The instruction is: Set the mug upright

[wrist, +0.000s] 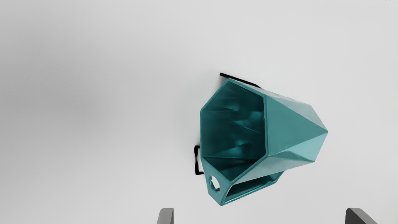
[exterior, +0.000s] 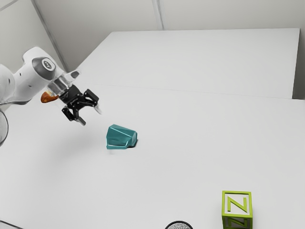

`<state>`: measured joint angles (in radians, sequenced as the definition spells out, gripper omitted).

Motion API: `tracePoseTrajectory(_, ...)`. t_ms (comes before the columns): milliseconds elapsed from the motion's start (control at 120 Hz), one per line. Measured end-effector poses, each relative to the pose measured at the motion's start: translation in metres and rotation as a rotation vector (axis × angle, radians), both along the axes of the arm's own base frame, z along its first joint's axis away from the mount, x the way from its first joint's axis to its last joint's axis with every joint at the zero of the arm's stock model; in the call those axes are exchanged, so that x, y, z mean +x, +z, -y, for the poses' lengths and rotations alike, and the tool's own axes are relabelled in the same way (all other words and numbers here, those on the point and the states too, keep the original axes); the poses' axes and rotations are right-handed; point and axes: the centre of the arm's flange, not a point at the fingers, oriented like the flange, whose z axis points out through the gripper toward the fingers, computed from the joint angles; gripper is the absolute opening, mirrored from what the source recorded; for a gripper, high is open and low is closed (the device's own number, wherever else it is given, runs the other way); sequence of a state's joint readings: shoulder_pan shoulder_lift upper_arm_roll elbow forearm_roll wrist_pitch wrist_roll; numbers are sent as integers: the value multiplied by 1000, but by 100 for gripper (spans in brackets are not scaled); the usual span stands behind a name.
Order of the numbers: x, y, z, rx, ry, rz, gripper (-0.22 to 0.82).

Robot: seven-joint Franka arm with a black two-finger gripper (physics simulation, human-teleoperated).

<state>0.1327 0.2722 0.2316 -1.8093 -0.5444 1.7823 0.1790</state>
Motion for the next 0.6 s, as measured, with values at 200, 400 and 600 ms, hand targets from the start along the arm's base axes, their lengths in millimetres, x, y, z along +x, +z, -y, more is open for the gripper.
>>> tracePoseTrajectory(200, 11, -35, 7, -116, 69, -12, 60)
tracePoseTrajectory(400, 20, -62, 12, -204, 129, -18, 60)
tracePoseTrajectory(600, 25, -92, 22, -277, 173, -43, 60)
